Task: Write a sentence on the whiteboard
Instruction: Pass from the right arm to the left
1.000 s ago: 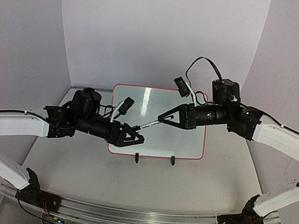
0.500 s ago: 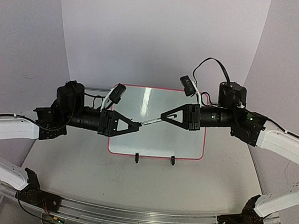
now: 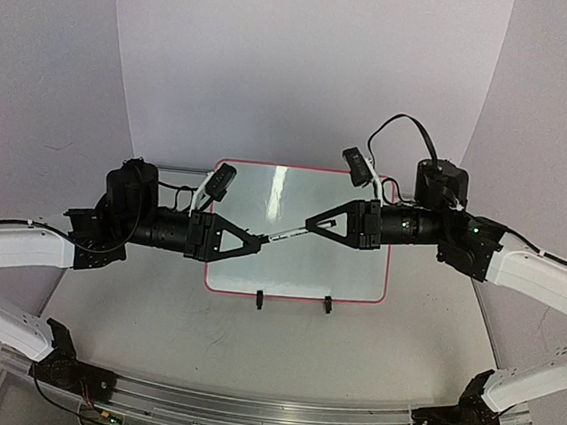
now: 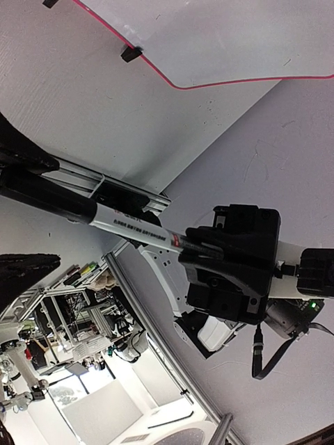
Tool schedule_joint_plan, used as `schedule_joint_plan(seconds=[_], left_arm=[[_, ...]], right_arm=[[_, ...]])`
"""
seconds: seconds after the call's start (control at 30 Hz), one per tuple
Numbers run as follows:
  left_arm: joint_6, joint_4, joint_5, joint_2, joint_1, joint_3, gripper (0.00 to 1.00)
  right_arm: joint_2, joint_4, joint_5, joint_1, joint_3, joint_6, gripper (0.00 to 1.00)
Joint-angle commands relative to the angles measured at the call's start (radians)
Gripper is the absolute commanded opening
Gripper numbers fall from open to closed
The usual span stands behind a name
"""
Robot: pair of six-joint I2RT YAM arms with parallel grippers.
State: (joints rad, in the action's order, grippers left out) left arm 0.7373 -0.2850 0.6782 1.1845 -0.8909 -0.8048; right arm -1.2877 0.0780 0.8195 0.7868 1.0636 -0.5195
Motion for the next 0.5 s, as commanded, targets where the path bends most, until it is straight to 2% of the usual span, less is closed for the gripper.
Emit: schedule_joint_plan(seconds=[0.0,0.27,0.47], left_arm=[[0.009,-0.059,0.008,-0.032,0.003,-0.002,0.36],[0.018,-0.082,0.004,-0.035,0.003,0.007,0.36],[0.025,-0.094,0.006,-0.034,0.003,0.01,0.42]], right_arm=[[0.006,0.07,0.009,-0.002,-0.009,-0.052,0.0],[-0.004,0.098,0.022,-0.003,-0.016,-0.084,0.0],[-0.016,0.108,0.03,-0.001,-0.021,-0.1,0.0]])
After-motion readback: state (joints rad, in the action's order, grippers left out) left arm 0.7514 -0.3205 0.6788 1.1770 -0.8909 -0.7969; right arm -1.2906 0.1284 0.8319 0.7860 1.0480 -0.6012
